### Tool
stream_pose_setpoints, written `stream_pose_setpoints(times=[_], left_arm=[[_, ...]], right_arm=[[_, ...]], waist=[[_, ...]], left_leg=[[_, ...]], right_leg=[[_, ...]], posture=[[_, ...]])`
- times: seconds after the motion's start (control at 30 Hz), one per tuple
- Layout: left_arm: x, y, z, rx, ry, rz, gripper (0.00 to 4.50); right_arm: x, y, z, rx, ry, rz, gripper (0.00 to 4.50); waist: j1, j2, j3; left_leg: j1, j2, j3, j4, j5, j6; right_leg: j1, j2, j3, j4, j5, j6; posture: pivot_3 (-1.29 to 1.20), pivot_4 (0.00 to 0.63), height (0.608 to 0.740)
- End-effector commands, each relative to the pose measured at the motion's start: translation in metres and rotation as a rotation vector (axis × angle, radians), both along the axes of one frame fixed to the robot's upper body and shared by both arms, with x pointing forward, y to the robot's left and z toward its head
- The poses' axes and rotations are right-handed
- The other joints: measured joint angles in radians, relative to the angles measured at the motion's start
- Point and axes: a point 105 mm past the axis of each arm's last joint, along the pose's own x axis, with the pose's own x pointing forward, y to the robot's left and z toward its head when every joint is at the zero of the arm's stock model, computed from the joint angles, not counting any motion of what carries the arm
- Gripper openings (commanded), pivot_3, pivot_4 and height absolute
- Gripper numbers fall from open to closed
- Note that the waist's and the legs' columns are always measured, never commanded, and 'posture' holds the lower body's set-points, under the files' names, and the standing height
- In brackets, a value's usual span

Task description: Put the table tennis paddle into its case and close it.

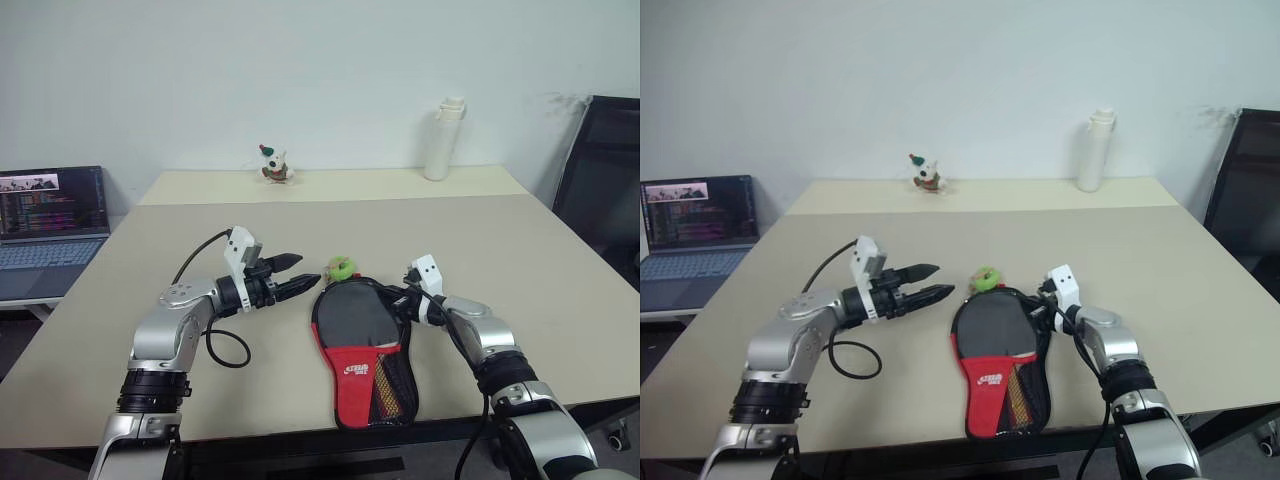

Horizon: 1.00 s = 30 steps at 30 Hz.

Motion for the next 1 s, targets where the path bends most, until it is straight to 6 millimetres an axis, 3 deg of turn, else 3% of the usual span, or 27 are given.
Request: stream_pose_setpoints(times=[0.03, 0.27, 0.43, 0.73, 0.97, 1.0], left_arm=[[-0.004, -0.004, 0.011, -0.001, -0.051, -0.024, 3.71], [-0.004, -0.011, 0.005, 0.049, -0.068, -0.047, 3.71], [-0.005, -0.019, -0.012, 0.144, -0.078, -0.083, 3.71], [-0.003, -0.048, -0.046, 0.221, -0.053, -0.17, 3.71], [-0.002, -0.067, -0.08, 0.292, -0.003, -0.228, 3.71], [-0.001, -0.068, -0.084, 0.301, 0.003, -0.225, 3.88]], right_arm=[[-0.002, -0.003, 0.001, 0.004, 0.002, -0.01, 0.06], [-0.014, -0.009, 0.013, 0.042, -0.025, -0.033, 2.46], [-0.034, -0.017, 0.038, 0.15, -0.034, -0.043, 4.19], [-0.047, -0.029, 0.087, 0.25, -0.106, -0.099, 4.19], [-0.043, -0.016, 0.109, 0.233, -0.164, -0.055, 4.19], [-0.042, -0.013, 0.111, 0.232, -0.167, -0.047, 4.22]], waist=[[0.001, 0.0, 0.0], [0.007, 0.0, 0.0], [0.017, 0.001, 0.001], [0.029, 0.001, 0.001], [0.027, 0.001, 0.001], [0.027, 0.001, 0.001]], left_leg=[[0.0, 0.0, 0.0, 0.0, 0.0, 0.0], [-0.002, -0.001, -0.001, 0.0, 0.0, 0.0], [-0.003, -0.002, -0.003, 0.0, 0.0, 0.0], [-0.003, -0.002, -0.003, 0.0, 0.0, 0.0], [-0.004, -0.002, -0.002, 0.0, 0.0, 0.0], [-0.003, -0.002, -0.001, 0.0, 0.0, 0.0]], right_leg=[[0.0, 0.0, 0.0, 0.0, 0.0, 0.0], [0.0, -0.002, 0.0, -0.001, 0.0, 0.0], [-0.001, -0.002, 0.0, -0.002, 0.0, 0.0], [-0.001, -0.002, -0.001, -0.002, 0.0, 0.0], [-0.001, -0.002, -0.002, -0.003, -0.001, 0.0], [-0.001, -0.001, -0.002, -0.003, -0.001, 0.001]], posture=[[0.0, 0.15, 0.74], [0.0, 0.15, 0.74], [0.0, 0.15, 0.74], [0.0, 0.15, 0.74], [0.0, 0.15, 0.74], [0.0, 0.15, 0.74]])
